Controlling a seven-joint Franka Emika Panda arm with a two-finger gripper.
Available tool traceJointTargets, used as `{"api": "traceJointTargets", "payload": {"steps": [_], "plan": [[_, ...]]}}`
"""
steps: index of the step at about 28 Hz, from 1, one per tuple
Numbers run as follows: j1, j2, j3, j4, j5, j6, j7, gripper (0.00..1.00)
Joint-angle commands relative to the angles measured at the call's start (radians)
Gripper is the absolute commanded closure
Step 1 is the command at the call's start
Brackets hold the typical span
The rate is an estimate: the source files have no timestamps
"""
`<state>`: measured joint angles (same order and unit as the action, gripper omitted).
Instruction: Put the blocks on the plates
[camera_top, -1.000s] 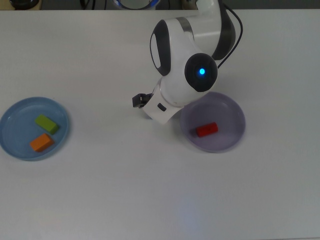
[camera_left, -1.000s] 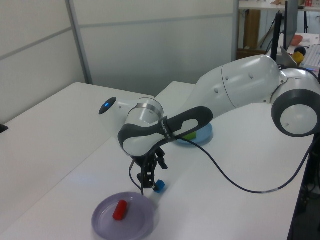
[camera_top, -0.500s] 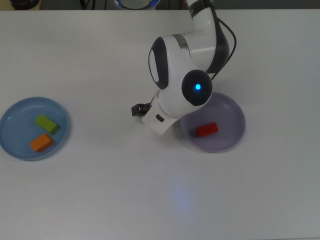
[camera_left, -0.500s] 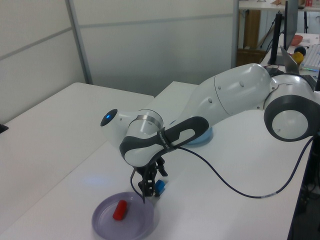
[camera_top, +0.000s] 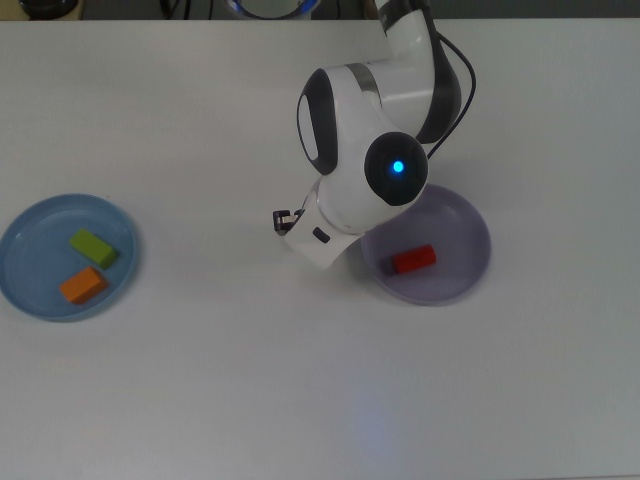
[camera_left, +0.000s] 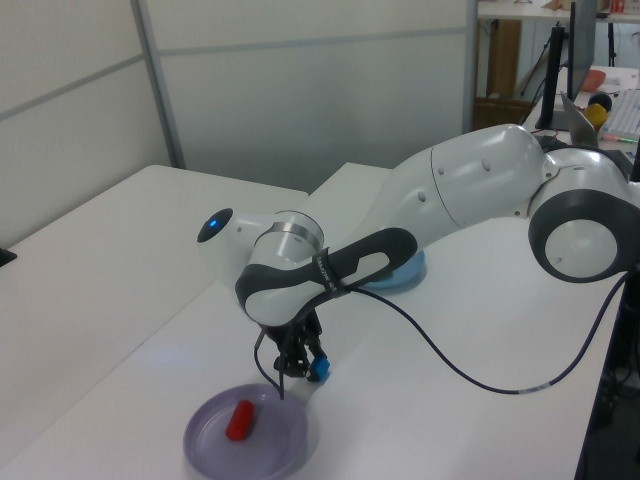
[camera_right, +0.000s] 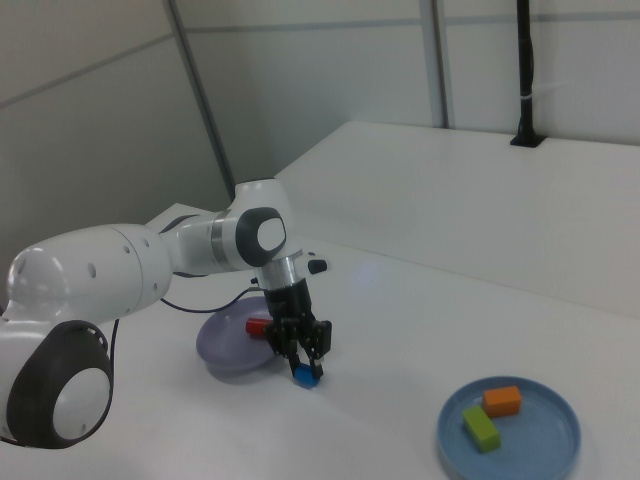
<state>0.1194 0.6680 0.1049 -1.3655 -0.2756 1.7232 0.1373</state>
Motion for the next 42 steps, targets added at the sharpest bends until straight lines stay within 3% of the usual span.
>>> {"api": "traceJointTargets", "payload": {"steps": [1,6,9,14,17,18,19,23,29,33,38,40,42], "plan": [[0.000,-0.047,0.009,-0.007,0.006,0.024,-0.002,1.00],[0.009,-0.056,0.033,0.029,0.029,0.026,-0.001,1.00],[0.011,-0.057,0.084,0.046,0.029,0.026,0.002,1.00],[0.034,-0.057,0.121,0.040,0.019,0.048,0.030,0.97],[0.052,-0.054,0.121,0.037,0.016,0.053,0.035,0.60],[0.055,-0.054,0.121,0.037,0.016,0.053,0.035,0.40],[0.055,-0.056,0.119,0.037,0.018,0.052,0.042,0.00],[0.057,-0.064,0.121,0.042,0.021,0.049,0.077,0.00],[0.045,-0.148,0.118,0.042,0.036,0.026,0.074,0.00],[0.011,-0.221,0.110,0.036,0.038,0.016,0.061,0.00],[-0.056,-0.258,0.099,0.029,0.038,-0.016,0.058,0.00],[-0.064,-0.261,0.078,0.029,0.038,-0.025,0.051,0.00],[-0.066,-0.260,0.024,0.029,0.041,-0.047,0.015,0.00]]}}
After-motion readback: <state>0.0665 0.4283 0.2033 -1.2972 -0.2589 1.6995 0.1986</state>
